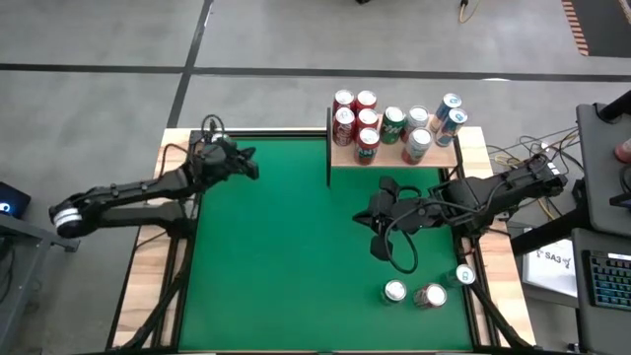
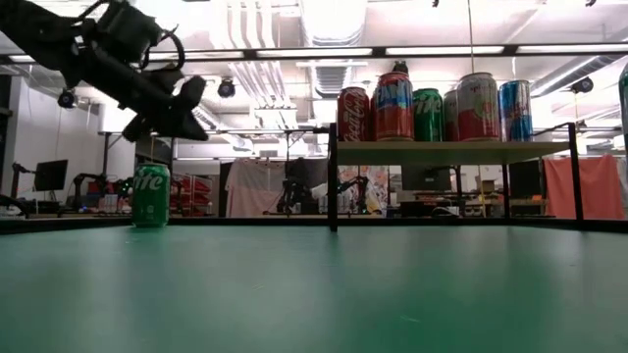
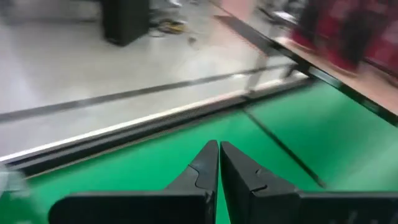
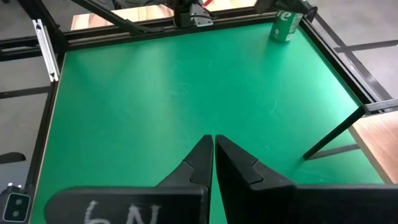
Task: Place canned beverage on shelf
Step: Put the top green soda can on the shelf aligned with the other green soda can
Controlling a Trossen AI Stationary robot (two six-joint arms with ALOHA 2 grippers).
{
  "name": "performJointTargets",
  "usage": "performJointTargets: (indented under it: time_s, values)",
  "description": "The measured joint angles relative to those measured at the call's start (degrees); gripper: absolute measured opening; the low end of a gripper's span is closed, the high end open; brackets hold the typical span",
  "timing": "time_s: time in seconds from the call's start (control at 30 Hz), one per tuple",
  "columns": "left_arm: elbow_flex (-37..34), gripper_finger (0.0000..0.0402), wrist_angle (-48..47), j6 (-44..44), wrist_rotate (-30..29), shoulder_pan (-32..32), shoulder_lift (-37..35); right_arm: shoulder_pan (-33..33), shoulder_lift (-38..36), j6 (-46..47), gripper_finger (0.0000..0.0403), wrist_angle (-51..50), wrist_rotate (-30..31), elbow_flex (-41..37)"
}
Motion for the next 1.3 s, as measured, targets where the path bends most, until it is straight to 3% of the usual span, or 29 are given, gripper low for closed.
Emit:
performJointTargets:
  time_s: [0.17,0.5,0.67,0.87,1.17,1.3]
  values:
    - [3.9,0.0000,-9.9,0.0,-0.4,8.5,-0.1,0.0,0.0,-0.3,0.0009,0.0,0.0,0.0]
    - [26.6,0.0000,-46.7,6.9,-0.4,20.7,7.1,0.0,0.0,-0.2,0.0009,0.1,0.0,0.0]
    - [32.4,0.0014,-53.0,6.3,1.6,22.4,13.5,0.0,0.0,-1.2,0.0009,0.2,0.0,0.0]
    - [34.2,0.0085,-55.4,3.3,-1.5,22.4,18.8,0.0,0.0,-1.2,0.0009,0.2,0.0,0.0]
    - [34.6,0.0261,-56.5,0.4,-5.8,21.9,23.3,0.0,0.0,-1.7,0.0009,0.1,0.0,0.0]
    - [34.5,0.0317,-56.5,0.5,-5.8,21.9,23.5,0.0,0.0,-1.7,0.0009,0.0,0.0,0.0]
